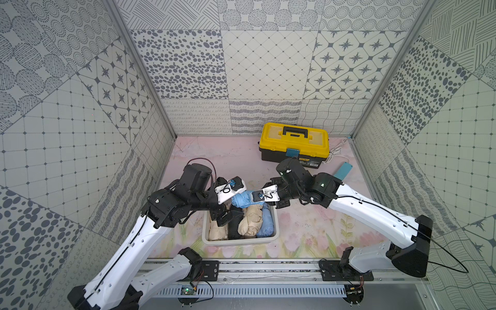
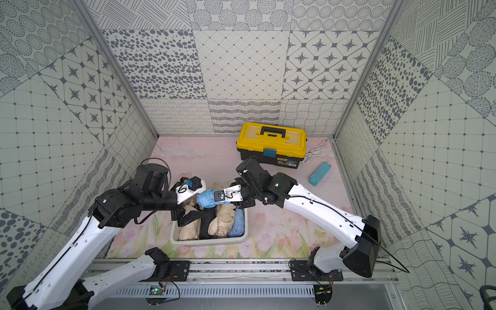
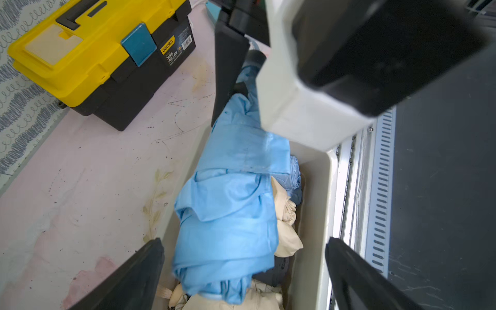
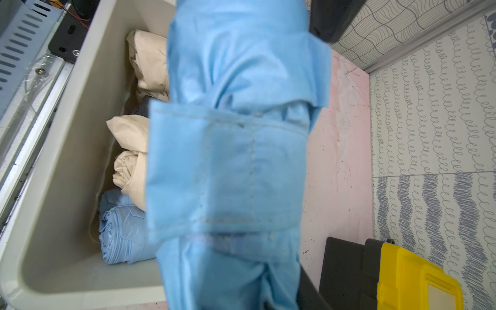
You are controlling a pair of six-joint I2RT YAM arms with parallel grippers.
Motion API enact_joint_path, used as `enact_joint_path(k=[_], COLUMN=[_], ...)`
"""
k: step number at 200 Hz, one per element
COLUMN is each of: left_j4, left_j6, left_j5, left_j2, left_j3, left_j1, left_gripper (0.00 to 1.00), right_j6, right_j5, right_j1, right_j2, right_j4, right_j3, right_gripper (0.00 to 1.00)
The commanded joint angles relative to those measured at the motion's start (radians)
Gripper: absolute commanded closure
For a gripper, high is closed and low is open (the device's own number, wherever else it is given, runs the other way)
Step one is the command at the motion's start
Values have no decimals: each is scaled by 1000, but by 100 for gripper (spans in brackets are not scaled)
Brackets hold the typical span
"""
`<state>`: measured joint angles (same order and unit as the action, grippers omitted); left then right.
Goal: Put the umbrella into the storage box
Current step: Pick up the umbrella from the center of the board.
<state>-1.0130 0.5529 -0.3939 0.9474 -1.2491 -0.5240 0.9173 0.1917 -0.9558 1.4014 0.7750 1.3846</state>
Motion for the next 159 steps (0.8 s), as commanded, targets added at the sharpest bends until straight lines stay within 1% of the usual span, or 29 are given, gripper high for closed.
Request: enact_joint_path(k=[1,38,69,89,110,124,159], left_j4=[19,97,161,189,213,218,220], left_j6=[88,92,93,92,83,77,73], left_j5=[-50,-16,1,-23,-50,-57,-70], left_j2=[5,4,-4,-14,-32,-40,-61], left_j3=[43,86,109,119,135,144,160], left_j1=[-3,-3,-4,-3,-4,-4,-2], left_gripper=[1,1,6,14,25,34,50], right_j6=[7,-17,-35,-40,-43,-48,-68], right_j5=[60,104,137,148,157,167,180], right_j1=[-11,-14,-14,-14,-13,-12,-8], right_j2=[5,20,25,29,33,39,41], right_j4=[-42,-38,-37,-37,-37,-39,-52], right_j3=[55,73,77,77,76,78,73], right_gripper=[75,75,75,75,75,76,74])
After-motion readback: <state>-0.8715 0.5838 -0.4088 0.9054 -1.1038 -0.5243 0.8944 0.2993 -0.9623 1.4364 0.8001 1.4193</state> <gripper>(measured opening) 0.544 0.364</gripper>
